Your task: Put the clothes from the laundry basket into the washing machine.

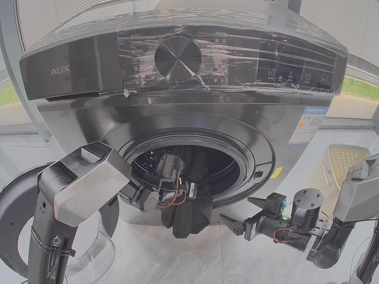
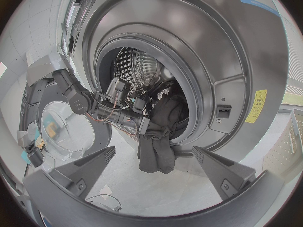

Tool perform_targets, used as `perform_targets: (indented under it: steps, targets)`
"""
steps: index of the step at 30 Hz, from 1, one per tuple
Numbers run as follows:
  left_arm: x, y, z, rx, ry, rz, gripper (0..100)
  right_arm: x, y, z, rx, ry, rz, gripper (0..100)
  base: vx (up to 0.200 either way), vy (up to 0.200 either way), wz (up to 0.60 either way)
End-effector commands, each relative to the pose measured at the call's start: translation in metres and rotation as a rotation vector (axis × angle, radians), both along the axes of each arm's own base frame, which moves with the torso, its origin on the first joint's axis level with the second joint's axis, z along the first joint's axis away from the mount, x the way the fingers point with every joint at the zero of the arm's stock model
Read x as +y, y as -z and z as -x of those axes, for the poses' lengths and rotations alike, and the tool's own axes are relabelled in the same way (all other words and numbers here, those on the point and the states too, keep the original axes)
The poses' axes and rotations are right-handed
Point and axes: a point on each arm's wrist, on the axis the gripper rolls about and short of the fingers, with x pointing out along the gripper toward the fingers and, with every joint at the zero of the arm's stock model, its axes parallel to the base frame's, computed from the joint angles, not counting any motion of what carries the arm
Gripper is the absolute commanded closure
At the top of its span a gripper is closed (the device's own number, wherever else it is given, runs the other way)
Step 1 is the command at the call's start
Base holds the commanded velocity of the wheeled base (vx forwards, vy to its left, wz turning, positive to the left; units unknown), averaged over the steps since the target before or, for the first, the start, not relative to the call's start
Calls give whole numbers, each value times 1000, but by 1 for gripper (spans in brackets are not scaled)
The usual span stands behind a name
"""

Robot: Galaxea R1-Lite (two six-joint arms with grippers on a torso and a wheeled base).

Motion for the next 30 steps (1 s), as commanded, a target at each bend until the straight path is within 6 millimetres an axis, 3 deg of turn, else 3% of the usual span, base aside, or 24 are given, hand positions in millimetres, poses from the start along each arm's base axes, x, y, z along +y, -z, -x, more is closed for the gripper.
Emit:
perform_targets:
  steps: [1, 13, 19, 20, 26, 30]
  targets:
    - [-3, -4, -9, -55, -43, 46, 100, 1, -2, 1, -11, -6, -9, 0, 0, 0, 0]
    - [-15, -27, -39, -332, -165, 195, 100, 3, -2, 2, -11, -12, -9, 0, 0, 0, 0]
    - [-18, -30, -41, -356, -165, 213, 100, 3, -3, 2, -12, -12, -10, 0, 0, 0, 0]
    - [-18, -30, -41, -356, -165, 213, 0, 3, -2, 2, -12, -12, -10, 0, 0, 0, 0]
    - [-16, -32, -37, -336, -174, 231, 0, 1, -5, 1, -18, -6, -15, 0, 0, 0, 0]
    - [-11, -29, -16, -257, -138, 188, 0, 0, -4, 0, -17, 2, -14, 0, 0, 0, 0]
